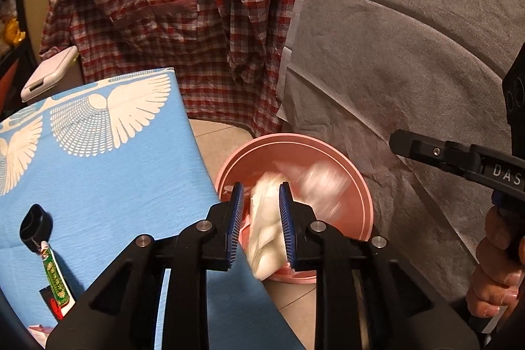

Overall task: Collect trash
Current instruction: 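Open the left tool over the bucket while the right tool releases the plastic wrap into it, then move the left tool to the black elastic band while the right tool approaches the clear straws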

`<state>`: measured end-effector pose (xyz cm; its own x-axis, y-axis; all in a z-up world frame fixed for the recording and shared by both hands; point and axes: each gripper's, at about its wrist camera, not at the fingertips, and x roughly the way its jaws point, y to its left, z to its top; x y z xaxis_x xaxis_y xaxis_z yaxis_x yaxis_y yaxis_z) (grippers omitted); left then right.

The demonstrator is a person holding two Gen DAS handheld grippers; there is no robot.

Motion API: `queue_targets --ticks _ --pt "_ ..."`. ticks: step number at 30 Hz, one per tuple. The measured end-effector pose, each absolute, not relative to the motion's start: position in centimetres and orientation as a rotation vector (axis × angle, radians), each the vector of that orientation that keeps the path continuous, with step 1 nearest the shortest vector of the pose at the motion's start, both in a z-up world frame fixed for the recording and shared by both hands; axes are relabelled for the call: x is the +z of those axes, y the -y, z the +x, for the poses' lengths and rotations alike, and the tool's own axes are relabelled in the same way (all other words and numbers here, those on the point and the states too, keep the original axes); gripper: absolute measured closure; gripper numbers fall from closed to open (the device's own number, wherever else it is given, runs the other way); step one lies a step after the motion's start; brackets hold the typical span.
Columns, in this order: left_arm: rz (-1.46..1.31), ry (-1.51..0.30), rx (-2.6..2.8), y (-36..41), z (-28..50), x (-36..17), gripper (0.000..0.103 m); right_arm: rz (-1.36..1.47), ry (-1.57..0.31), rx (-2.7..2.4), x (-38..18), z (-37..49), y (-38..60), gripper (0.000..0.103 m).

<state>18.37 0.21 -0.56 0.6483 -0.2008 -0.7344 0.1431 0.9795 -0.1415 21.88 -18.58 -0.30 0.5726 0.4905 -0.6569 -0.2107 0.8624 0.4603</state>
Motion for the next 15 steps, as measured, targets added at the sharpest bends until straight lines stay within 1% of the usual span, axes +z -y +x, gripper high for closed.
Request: queue_targets --ticks 3,15 --pt "-0.09 -0.835 -0.192 -0.8 18.3 -0.2 0.081 0.339 -0.857 0.418 -0.1 21.7 18.4 0.074" --pt "-0.106 -0.775 -0.138 -5.6 15.8 2.3 0.081 0.274 -0.768 0.441 1.2 20.2 16.5 0.074"
